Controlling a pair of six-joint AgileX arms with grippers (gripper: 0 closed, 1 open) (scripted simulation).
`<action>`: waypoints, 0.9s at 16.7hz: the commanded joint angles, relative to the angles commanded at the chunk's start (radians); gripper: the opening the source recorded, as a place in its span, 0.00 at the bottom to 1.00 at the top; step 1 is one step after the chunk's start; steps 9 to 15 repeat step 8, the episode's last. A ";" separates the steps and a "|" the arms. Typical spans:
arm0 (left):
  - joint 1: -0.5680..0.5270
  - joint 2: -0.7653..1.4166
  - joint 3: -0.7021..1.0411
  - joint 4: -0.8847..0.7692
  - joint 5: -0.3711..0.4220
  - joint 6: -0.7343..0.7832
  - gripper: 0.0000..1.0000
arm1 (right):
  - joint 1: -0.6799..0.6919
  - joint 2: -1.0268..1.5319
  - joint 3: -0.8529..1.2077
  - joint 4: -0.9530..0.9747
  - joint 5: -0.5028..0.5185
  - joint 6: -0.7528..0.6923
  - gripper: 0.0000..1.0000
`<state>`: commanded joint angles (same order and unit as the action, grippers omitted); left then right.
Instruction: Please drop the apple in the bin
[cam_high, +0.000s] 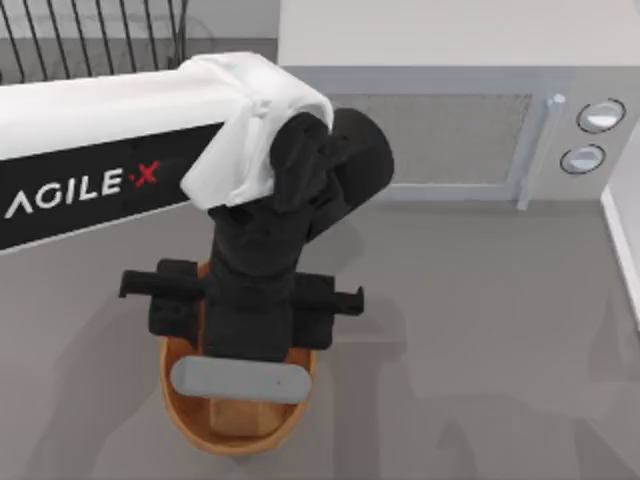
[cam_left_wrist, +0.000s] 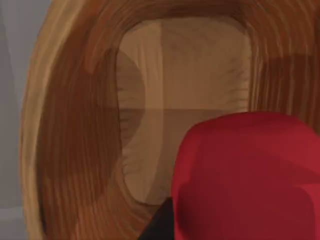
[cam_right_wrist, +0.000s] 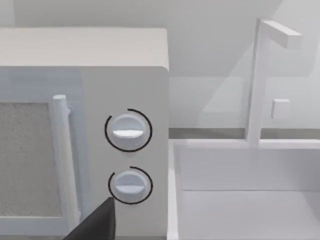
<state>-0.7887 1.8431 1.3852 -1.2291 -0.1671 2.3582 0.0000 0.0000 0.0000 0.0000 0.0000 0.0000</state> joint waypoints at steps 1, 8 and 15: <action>0.000 0.000 0.000 0.000 0.000 0.000 0.90 | 0.000 0.000 0.000 0.000 0.000 0.000 1.00; 0.000 0.000 0.000 0.000 0.000 0.000 1.00 | 0.000 0.000 0.000 0.000 0.000 0.000 1.00; 0.000 0.000 0.000 0.000 0.000 0.000 1.00 | 0.000 0.000 0.000 0.000 0.000 0.000 1.00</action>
